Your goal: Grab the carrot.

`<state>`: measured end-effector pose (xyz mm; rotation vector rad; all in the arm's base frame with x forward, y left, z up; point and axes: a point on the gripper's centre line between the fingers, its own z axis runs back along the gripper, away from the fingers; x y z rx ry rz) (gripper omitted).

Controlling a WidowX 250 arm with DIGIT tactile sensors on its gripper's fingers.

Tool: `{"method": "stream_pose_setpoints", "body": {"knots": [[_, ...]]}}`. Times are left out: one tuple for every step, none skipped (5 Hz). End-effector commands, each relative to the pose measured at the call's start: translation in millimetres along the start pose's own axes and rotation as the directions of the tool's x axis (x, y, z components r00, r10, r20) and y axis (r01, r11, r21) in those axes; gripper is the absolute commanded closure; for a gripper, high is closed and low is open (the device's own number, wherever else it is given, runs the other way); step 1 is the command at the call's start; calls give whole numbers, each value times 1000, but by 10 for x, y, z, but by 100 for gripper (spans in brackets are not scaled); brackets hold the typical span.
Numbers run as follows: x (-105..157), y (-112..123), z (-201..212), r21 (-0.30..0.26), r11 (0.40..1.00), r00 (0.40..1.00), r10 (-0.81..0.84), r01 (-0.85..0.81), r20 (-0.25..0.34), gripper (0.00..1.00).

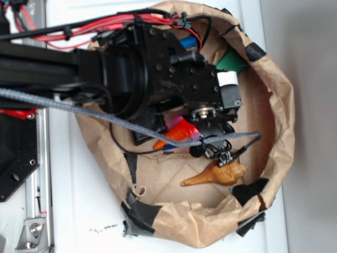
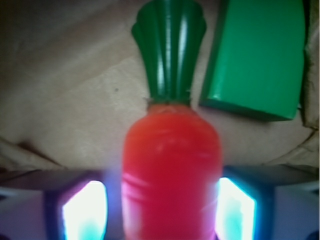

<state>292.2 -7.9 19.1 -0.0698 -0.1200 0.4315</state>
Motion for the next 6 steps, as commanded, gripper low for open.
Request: {"method": "stream_pose_setpoints", "body": {"knots": [[99,32,651,-55,969,971,-239,240,24,100],[118,18,1155,-95,932,935,-344,351,84,100],[112,-105,1653,-65,889,890,-450,454,68,100],[68,-136,1770,-48,876,878,-478,479,30,100],[-6,-106,1757,5,878,878,-479,479,24,100],[-64,-31,1671,25,876,876,-482,482,1,100]]}}
